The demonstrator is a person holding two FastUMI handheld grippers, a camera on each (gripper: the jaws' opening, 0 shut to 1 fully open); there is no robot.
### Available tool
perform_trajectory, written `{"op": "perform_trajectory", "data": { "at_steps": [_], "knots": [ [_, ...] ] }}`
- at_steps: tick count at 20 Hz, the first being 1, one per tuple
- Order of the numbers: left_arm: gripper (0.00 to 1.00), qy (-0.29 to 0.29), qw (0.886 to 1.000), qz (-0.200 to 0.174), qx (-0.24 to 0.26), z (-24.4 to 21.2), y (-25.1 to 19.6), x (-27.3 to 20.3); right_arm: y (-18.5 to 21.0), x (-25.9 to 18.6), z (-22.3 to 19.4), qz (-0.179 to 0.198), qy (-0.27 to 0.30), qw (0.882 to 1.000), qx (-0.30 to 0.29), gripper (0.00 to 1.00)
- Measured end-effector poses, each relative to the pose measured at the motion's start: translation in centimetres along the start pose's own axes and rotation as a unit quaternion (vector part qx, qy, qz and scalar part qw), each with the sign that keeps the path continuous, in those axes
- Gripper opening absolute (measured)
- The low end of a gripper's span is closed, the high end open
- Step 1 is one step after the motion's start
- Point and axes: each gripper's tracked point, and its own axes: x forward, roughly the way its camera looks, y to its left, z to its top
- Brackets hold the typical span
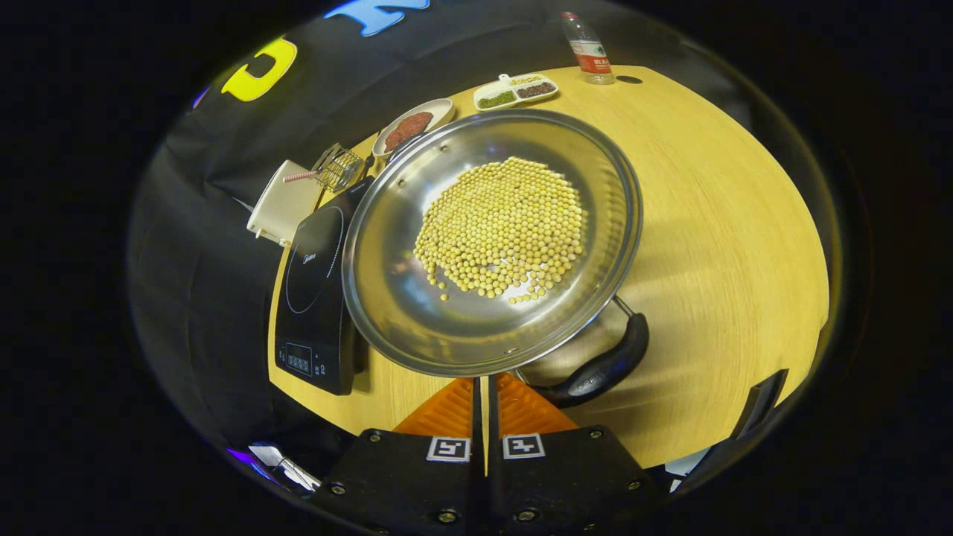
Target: First push the handle of the pot to place it horizontally, then grasp the pot with both hands and set it on the induction cooktop.
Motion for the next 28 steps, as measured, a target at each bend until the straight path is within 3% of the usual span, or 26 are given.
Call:
{"op": "perform_trajectory", "data": {
  "at_steps": [11,23,28],
  "knots": [
    [0.95,0.011,1.000,-0.003,0.014,-1.0,-1.9,1.0,-4.6,-1.3,2.5,-0.026,-0.018,0.999,0.002,0.02],
    [0.96,0.026,0.998,0.026,0.048,-1.7,-3.9,2.0,-8.4,-1.8,5.6,-0.043,-0.015,0.997,-0.056,0.01],
    [0.98,0.034,0.998,0.034,0.039,-2.4,-5.7,2.6,-10.5,-1.8,7.8,-0.054,-0.019,0.996,-0.069,0.01]
  ]
}}
